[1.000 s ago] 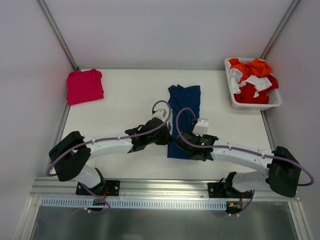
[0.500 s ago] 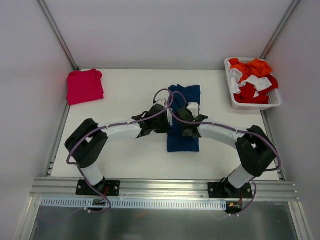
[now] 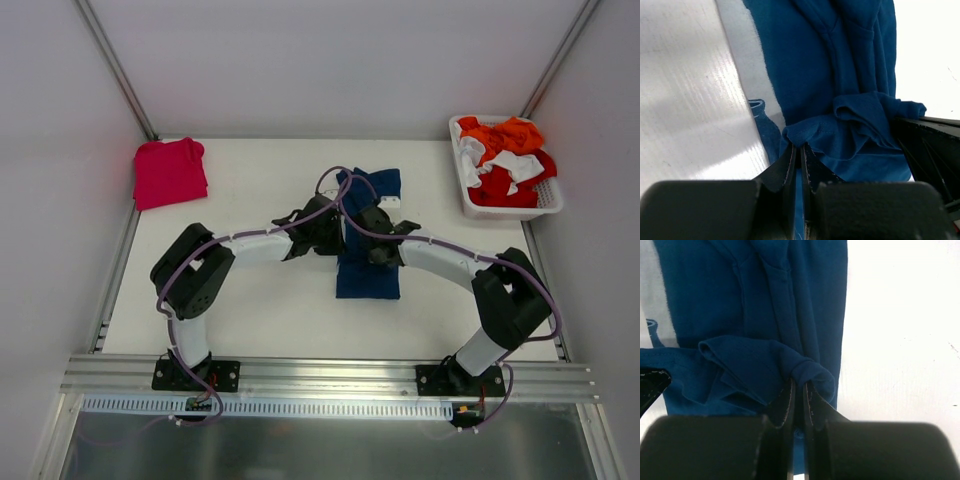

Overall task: Fold and stack the t-shirts
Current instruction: Fold the folded rectangular tshirt in 1/3 of the way, then grab one side of the 2/3 rectangular tshirt with both arms

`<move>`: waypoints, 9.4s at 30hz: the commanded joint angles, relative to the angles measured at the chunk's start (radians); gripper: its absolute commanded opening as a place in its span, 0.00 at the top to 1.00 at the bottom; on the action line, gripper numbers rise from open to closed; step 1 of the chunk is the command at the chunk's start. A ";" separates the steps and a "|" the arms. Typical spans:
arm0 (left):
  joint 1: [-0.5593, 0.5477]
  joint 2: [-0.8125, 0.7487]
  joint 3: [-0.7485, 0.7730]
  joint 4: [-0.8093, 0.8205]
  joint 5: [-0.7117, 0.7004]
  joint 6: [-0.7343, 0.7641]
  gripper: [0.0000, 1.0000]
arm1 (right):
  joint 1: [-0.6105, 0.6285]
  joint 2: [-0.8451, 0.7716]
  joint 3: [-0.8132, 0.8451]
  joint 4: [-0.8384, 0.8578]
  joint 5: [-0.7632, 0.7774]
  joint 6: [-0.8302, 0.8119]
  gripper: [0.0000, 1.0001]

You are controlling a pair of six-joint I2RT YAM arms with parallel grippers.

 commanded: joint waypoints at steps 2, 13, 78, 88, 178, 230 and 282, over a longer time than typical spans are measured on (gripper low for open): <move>0.009 0.016 0.046 0.002 0.037 0.025 1.00 | -0.024 -0.021 0.025 -0.027 0.034 -0.016 1.00; 0.024 0.013 0.089 -0.025 -0.039 0.056 0.06 | -0.065 0.038 0.077 -0.026 0.077 -0.030 0.31; -0.151 -0.930 -0.638 -0.056 -0.204 -0.087 1.00 | -0.079 0.120 0.208 0.043 -0.067 -0.140 1.00; -0.151 -0.984 -0.672 -0.071 -0.187 -0.108 1.00 | -0.105 0.130 0.263 -0.030 0.025 -0.169 1.00; -0.095 -0.145 -0.561 0.559 0.305 -0.196 0.17 | 0.010 -0.535 -0.545 0.243 -0.148 0.202 0.27; -0.095 -0.150 -0.506 0.406 0.187 -0.136 0.39 | 0.020 -0.512 -0.512 0.146 -0.168 0.182 0.34; -0.095 -0.189 -0.511 0.300 0.112 -0.122 1.00 | 0.109 -0.397 -0.587 0.296 -0.176 0.329 0.33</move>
